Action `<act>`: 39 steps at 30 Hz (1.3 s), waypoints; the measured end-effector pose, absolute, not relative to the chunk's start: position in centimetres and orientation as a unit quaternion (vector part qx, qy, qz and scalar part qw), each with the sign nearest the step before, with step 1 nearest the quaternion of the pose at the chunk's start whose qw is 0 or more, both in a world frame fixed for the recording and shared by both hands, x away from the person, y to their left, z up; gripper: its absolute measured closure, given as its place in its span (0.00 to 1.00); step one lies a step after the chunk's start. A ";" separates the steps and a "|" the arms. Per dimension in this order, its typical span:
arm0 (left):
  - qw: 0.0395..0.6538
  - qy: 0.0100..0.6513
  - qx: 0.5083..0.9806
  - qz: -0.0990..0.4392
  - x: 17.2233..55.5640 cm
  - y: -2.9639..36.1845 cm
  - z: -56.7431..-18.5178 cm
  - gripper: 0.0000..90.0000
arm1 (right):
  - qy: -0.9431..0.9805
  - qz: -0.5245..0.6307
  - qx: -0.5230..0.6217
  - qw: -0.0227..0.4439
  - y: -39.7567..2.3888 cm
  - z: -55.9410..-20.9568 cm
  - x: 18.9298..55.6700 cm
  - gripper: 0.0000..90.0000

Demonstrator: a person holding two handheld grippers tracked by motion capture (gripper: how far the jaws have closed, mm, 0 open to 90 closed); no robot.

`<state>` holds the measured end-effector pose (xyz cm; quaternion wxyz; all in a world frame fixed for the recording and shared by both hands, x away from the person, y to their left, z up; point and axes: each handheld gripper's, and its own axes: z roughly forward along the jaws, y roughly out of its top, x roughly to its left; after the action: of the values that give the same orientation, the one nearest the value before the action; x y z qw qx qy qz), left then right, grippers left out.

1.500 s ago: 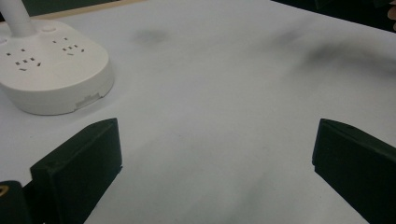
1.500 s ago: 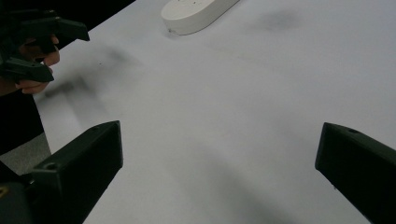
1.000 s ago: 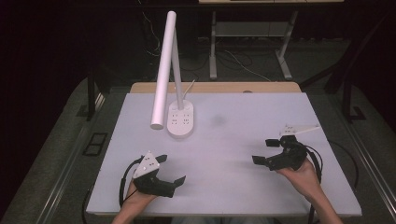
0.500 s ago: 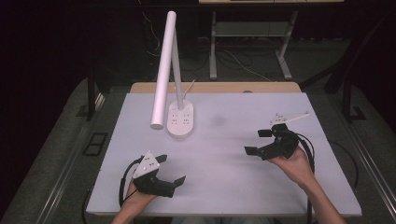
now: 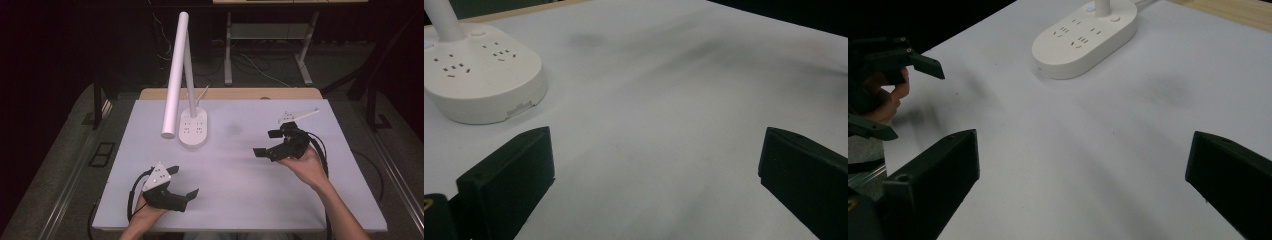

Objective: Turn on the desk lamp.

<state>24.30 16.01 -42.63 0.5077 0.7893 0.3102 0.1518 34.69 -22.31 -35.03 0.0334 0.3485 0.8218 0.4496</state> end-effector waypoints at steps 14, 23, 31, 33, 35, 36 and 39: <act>0.511 0.312 0.787 0.152 24.3 16.2 -42.6 0.01 | 0.822 0.450 0.348 0.032 -20.6 -34.6 37.1 0.00; 0.511 0.309 0.788 0.151 24.3 16.2 -42.5 0.01 | 0.822 0.448 0.351 0.027 -19.6 -34.8 38.3 0.00; 0.514 0.311 0.785 0.152 24.3 16.3 -42.5 0.00 | 0.821 0.446 0.356 0.027 -18.5 -35.0 39.5 0.00; 0.514 0.312 0.785 0.152 24.2 16.4 -42.4 0.00 | 0.820 0.446 0.358 0.027 -18.4 -35.1 39.6 0.00; 0.514 0.312 0.784 0.152 24.2 16.4 -42.4 0.00 | 0.820 0.445 0.359 0.026 -18.3 -35.3 39.9 0.00; 0.514 0.312 0.784 0.153 24.2 16.4 -42.4 0.00 | 0.819 0.444 0.362 0.025 -18.2 -35.3 40.0 0.00; 0.514 0.311 0.785 0.152 24.2 16.4 -42.4 0.00 | 0.818 0.444 0.365 0.025 -18.0 -35.6 40.4 0.00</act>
<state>24.19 16.40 -42.40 0.5141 0.7848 0.3108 0.1525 40.38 -17.98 -35.60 0.0248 0.3651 0.8178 0.4442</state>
